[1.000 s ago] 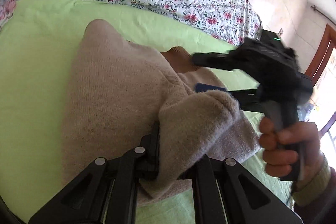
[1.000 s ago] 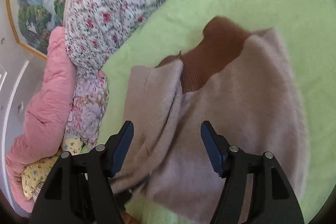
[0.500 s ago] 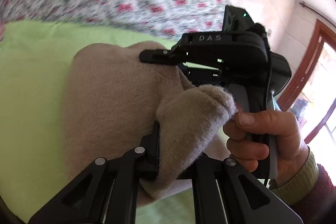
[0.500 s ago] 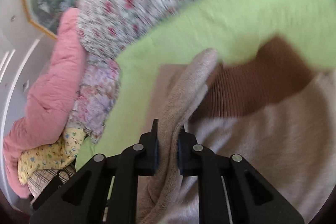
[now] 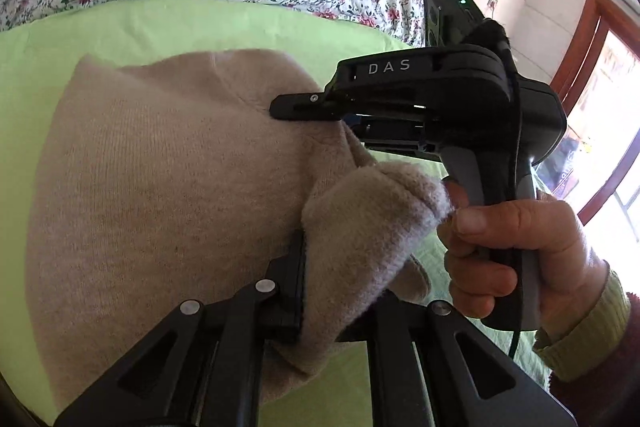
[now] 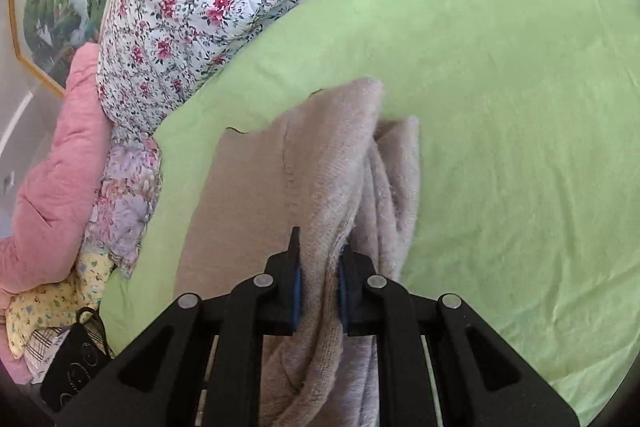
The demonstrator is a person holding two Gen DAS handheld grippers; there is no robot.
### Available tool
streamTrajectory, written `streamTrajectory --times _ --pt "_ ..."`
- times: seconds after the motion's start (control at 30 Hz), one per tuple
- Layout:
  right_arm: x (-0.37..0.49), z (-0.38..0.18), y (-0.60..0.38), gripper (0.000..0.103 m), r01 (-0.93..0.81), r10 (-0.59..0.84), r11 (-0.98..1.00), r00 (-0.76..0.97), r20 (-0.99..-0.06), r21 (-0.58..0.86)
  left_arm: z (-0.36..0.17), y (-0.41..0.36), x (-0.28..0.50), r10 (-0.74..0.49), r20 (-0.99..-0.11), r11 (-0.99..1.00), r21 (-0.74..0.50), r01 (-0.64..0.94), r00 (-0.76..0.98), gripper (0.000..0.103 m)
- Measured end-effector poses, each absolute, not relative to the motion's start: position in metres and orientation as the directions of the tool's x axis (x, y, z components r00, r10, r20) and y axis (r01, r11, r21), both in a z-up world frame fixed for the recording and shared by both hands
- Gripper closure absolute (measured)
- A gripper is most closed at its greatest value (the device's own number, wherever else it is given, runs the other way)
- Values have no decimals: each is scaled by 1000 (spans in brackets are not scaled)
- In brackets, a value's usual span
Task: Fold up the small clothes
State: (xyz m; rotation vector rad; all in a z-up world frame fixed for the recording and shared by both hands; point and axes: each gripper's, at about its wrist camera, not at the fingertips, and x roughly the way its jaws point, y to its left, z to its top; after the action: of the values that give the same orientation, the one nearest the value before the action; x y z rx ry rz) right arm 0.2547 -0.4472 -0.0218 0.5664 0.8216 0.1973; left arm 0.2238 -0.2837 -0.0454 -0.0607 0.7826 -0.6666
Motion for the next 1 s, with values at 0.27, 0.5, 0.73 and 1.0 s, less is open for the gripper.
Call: streamTrajectory --times 0.27,0.5,0.73,1.0 --pt "258 -19 -441 87 43 320 882 678 -662 469 -44 -286 224 -591 -641 783 -308 541 490 83" --pt "242 -13 -443 69 79 285 886 685 -670 458 -35 -257 204 -644 -640 739 -380 556 419 62" --pt "214 -11 -448 31 79 291 881 688 -665 467 -15 -200 199 -648 -626 747 -413 521 434 44" --pt "214 -22 -456 31 78 369 831 663 -652 550 -11 -138 253 -649 -618 761 -526 380 444 30"
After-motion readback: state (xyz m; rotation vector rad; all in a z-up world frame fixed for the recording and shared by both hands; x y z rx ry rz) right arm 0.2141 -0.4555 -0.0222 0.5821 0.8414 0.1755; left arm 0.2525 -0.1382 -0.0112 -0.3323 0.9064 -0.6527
